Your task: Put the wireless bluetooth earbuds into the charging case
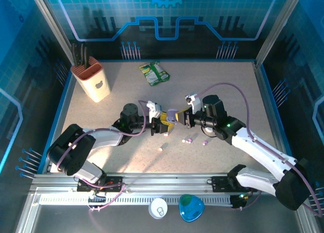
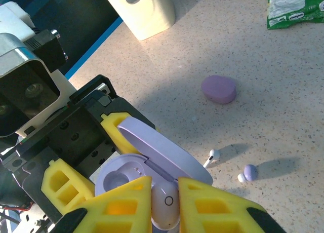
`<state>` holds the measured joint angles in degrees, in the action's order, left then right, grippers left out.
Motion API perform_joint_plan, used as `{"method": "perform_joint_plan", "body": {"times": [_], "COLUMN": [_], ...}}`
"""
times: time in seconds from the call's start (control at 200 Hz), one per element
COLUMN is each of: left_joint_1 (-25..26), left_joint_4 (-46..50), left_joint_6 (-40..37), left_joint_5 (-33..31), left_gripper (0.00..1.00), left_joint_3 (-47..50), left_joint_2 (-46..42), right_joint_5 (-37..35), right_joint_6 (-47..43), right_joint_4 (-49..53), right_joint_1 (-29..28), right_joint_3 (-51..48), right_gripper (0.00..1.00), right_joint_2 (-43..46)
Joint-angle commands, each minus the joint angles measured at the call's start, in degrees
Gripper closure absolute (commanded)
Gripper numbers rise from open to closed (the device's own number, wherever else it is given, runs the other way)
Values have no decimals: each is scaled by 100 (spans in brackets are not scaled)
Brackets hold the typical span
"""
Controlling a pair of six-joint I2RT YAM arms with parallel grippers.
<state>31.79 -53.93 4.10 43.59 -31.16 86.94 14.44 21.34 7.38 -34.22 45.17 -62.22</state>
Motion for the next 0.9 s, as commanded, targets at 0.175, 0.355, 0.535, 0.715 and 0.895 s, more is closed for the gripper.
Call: {"method": "perform_joint_plan", "body": {"times": [0.175, 0.355, 0.535, 0.715, 0.895], "left_joint_1": [46, 46, 43, -45, -328], "left_joint_4": [-661, -797, -802, -1063, -1644], "left_joint_6": [258, 286, 209, 211, 573], "left_joint_5": [-19, -20, -3, -96, -121], "left_gripper": [69, 69, 70, 70, 73], "left_joint_3": [-151, -120, -88, 56, 248], "left_joint_2": [8, -10, -69, 32, 25], "right_joint_5": [119, 81, -91, -239, -874], "right_joint_6": [-138, -218, -253, -251, 68], "right_joint_4": [83, 232, 234, -35, -877], "right_joint_1": [-111, -120, -212, -191, -82], "right_joint_3": [123, 111, 267, 122, -656], "right_gripper": [81, 80, 59, 49, 40], "right_joint_2": [66, 87, 81, 548, 1249]}}
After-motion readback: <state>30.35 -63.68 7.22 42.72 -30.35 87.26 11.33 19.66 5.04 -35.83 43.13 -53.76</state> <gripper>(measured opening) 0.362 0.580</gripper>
